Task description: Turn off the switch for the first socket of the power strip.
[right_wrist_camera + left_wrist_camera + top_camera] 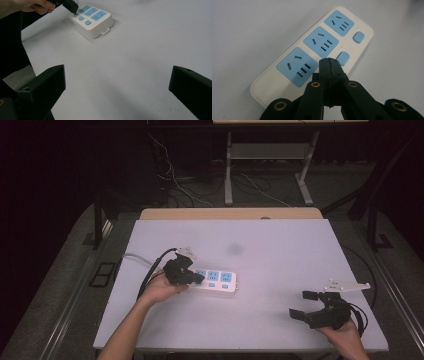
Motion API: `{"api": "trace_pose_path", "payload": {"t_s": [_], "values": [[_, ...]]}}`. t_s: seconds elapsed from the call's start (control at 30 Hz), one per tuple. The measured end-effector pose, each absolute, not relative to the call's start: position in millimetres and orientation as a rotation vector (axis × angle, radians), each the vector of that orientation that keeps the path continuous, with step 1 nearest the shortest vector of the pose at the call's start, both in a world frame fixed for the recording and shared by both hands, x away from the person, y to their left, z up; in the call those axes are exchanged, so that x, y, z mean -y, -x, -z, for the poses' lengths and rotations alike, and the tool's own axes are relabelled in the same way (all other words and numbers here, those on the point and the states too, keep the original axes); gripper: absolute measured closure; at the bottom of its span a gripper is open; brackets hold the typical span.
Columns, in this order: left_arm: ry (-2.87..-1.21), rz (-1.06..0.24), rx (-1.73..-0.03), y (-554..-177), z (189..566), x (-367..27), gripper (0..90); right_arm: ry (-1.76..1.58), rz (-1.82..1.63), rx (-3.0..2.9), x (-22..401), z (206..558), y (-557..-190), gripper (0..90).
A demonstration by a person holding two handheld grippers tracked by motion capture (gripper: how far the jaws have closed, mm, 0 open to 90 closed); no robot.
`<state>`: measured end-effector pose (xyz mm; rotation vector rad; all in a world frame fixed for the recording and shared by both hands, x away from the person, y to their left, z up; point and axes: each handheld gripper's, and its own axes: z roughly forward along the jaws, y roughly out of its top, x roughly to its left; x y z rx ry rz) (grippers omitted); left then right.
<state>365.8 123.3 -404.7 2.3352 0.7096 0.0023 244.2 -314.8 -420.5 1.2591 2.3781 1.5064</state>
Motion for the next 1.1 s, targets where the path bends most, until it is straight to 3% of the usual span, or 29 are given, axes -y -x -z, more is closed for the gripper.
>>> {"api": "trace_pose_path", "payload": {"t_s": [1.1], "values": [[-2.202, -0.155, -0.77, -340, 359, -157, 86.2, -1.245, -1.52, -2.382, 312, 418, -244, 0.4]]}}
